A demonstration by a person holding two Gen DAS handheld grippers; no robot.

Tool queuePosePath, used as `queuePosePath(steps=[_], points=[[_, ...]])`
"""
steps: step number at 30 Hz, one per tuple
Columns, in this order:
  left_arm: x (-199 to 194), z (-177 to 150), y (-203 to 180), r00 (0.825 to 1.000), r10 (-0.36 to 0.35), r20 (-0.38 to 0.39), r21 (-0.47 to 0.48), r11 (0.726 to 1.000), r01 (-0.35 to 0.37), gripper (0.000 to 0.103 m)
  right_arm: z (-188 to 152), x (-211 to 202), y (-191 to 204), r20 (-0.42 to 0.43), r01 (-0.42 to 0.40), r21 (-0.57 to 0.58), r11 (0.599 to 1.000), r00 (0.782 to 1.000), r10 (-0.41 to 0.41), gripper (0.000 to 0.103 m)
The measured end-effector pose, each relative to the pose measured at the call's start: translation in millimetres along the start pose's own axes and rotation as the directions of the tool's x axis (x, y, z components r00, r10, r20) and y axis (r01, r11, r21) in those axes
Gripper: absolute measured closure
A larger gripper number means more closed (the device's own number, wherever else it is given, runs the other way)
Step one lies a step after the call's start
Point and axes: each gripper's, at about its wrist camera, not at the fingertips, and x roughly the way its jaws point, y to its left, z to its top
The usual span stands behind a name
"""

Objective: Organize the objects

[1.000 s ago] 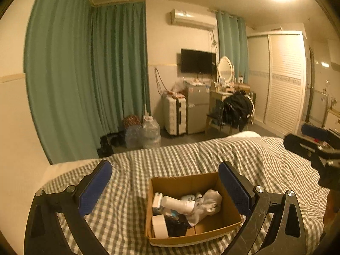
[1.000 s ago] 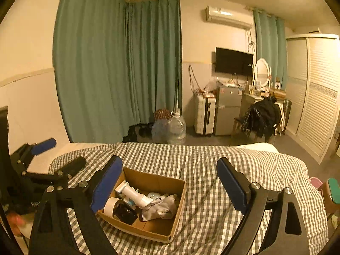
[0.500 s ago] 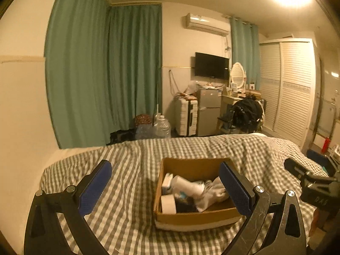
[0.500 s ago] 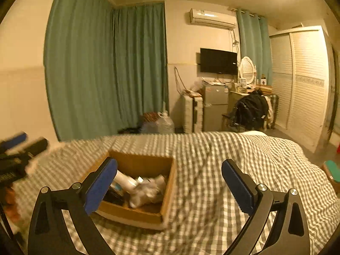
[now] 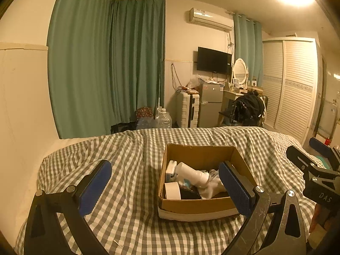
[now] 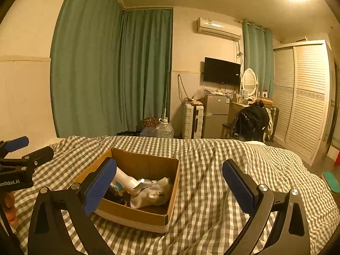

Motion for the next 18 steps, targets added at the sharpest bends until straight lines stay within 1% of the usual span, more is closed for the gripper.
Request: queuePosePath(steps=[4, 18], points=[[-0.2, 0.5, -4.5, 1.000, 0.010, -0.004, 0.020, 1.000, -0.009, 0.000, 0.2, -1.7, -3.3, 0.001, -0.002, 0.010, 1.000, 1.000, 0.002, 0.003], [4.3, -2.5, -6.3, 0.999, 0.033, -0.024, 0.028, 0.999, -0.032, 0.000, 0.2, -2.4, -2.0, 0.000, 0.002, 0.006, 1.000, 1.000, -0.002, 0.002]])
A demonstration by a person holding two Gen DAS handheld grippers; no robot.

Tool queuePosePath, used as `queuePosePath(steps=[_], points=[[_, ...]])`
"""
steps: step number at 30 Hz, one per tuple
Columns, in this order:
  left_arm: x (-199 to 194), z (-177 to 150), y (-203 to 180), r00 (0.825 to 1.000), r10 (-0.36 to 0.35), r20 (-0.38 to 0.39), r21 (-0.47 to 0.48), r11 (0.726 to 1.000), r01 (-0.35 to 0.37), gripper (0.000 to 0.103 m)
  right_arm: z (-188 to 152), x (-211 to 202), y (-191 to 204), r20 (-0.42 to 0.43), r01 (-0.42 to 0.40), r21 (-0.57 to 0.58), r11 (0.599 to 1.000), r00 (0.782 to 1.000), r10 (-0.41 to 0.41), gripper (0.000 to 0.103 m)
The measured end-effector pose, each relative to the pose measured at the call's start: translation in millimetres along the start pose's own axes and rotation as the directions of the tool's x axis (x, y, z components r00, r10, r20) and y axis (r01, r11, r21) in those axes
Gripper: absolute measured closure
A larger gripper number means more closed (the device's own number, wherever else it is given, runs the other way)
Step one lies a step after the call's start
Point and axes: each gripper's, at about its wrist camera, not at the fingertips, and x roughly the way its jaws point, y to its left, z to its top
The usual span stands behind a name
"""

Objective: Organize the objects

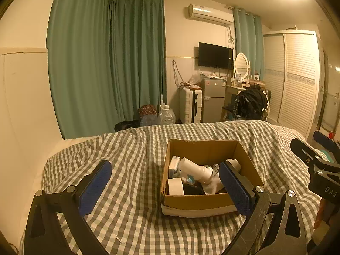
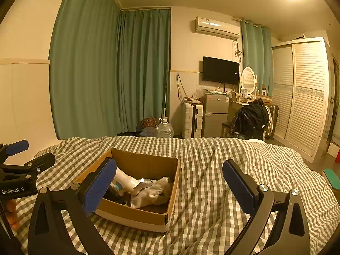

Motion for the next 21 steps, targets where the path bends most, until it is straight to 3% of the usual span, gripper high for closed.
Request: queuePosePath(steps=[21], points=[[-3.9, -0.2, -0.2, 1.000, 0.006, -0.013, 0.004, 1.000, -0.006, 0.000, -1.1, 0.4, 6.2, -0.001, 0.004, -0.003, 1.000, 1.000, -0.004, 0.002]])
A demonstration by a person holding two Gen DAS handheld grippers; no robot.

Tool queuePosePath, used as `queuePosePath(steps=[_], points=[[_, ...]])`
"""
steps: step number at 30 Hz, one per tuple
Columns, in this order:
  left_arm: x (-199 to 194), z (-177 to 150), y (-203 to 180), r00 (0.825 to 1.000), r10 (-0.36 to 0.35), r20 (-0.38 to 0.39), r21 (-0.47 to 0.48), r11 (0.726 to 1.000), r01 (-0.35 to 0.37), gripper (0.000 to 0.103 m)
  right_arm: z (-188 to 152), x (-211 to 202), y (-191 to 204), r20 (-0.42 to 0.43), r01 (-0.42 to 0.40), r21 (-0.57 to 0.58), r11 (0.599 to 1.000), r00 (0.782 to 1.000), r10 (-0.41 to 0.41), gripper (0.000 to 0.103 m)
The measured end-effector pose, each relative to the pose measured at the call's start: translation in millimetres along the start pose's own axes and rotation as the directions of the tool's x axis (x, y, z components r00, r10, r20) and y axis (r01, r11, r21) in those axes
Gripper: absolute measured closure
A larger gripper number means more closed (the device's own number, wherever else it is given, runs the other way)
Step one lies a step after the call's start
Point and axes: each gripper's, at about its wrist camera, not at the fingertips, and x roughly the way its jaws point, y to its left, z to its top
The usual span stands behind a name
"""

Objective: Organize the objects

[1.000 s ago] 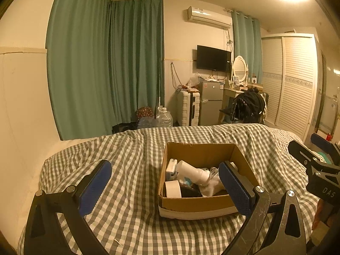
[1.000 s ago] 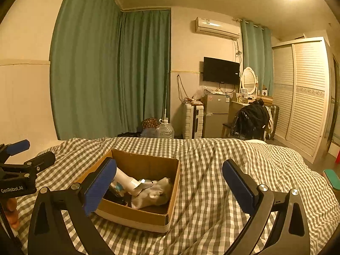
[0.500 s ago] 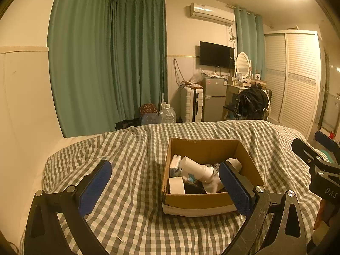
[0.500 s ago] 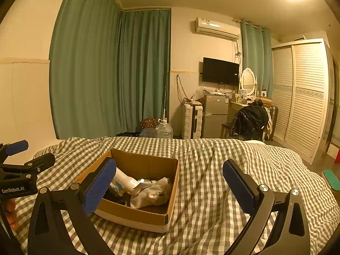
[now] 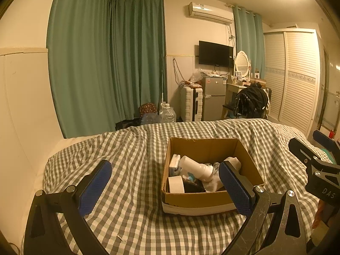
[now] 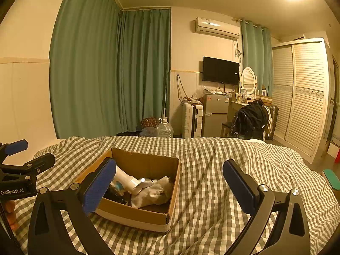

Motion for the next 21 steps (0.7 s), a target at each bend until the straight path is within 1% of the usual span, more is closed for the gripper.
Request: queuePosePath(steps=[3, 21], points=[[-1.6, 0.4, -0.5, 1.000, -0.011, 0.000, 0.002, 1.000, 0.011, 0.000, 0.0, 0.3, 0.6, -0.001, -0.001, 0.001, 1.000, 1.000, 0.001, 0.002], [-5.1, 1.6, -2.1, 1.000, -0.018, 0.010, -0.004, 1.000, 0.018, 0.000, -1.4, 4.6, 2.6, -0.016, -0.004, 0.015, 1.000, 1.000, 0.005, 0.002]])
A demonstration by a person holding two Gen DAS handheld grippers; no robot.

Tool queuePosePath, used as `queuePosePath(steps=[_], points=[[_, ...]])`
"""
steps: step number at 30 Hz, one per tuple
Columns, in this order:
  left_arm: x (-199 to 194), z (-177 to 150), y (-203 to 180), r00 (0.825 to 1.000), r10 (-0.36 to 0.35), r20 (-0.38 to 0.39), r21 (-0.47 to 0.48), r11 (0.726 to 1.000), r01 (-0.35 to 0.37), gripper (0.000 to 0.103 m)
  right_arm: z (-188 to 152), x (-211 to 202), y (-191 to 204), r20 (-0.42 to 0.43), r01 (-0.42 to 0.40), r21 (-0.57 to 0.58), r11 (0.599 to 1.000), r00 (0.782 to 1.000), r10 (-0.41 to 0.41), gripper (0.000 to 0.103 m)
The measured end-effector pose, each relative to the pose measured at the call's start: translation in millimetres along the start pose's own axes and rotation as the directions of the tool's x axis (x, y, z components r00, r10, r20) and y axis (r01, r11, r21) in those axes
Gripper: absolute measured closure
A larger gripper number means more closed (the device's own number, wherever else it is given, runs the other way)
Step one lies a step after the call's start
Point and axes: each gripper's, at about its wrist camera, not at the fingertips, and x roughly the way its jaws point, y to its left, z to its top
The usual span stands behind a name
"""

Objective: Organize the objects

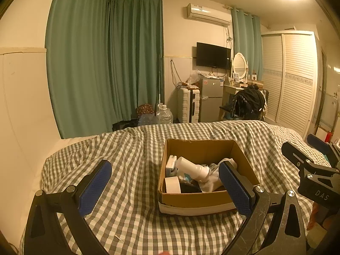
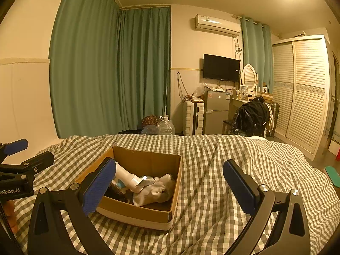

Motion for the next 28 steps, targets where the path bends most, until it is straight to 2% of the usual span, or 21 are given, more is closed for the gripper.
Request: queuePosePath(steps=[28], points=[[0.6, -2.6, 1.2, 1.000, 0.012, 0.004, -0.006, 1.000, -0.012, 0.000, -2.5, 0.5, -0.1, -0.017, -0.006, -0.005, 1.000, 1.000, 0.006, 0.002]])
